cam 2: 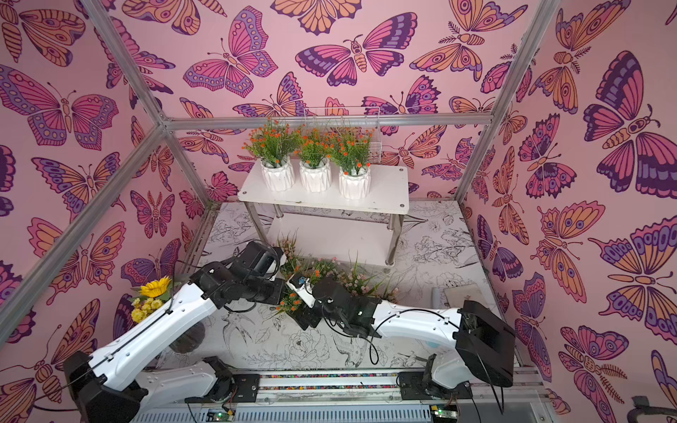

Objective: Place the baby's breath potted plants on the rack by color
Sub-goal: Pick up the baby's breath potted plant from the center of the board, then place the baby's breath potted plant on the rack.

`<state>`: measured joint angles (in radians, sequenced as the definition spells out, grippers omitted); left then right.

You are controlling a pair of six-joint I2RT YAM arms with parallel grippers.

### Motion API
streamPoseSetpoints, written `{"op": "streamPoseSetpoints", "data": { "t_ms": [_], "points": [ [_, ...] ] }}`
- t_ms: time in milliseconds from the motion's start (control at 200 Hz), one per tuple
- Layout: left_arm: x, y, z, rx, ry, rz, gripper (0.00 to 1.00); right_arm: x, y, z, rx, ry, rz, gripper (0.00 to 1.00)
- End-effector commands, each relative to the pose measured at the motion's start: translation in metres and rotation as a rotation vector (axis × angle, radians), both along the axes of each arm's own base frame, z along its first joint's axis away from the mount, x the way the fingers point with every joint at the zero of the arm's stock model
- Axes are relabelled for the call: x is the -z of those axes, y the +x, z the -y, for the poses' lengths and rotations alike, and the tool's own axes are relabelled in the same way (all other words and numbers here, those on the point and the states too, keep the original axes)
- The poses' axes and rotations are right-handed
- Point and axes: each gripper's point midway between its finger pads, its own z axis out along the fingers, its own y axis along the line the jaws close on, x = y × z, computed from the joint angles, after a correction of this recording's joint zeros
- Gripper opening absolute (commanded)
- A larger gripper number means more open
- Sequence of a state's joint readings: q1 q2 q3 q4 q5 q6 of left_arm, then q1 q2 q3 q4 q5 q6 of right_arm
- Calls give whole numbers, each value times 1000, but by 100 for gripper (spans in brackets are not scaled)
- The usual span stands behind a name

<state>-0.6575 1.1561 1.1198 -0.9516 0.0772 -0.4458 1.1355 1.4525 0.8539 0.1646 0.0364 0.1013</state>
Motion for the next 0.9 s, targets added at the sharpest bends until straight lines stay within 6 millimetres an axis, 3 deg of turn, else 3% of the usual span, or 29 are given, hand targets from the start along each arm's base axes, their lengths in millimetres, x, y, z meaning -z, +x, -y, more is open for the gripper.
{"op": "streamPoseSetpoints", "data": {
  "t_ms": [0, 396, 636, 896],
  "points": [
    [-14, 6, -4, -5, -2, 58, 26, 0, 3, 0, 15, 12, -4, 54],
    [-15, 10, -44, -120, 57, 105, 34, -12, 3, 2, 15, 23, -14, 54],
    [-2, 10, -57, -175, 79, 114, 37, -43, 6, 7, 29, 53, 9, 54],
    [-2, 12, -60, -191, 70, 153, 37, -92, 16, 17, 68, 91, 63, 55]
  ]
}}
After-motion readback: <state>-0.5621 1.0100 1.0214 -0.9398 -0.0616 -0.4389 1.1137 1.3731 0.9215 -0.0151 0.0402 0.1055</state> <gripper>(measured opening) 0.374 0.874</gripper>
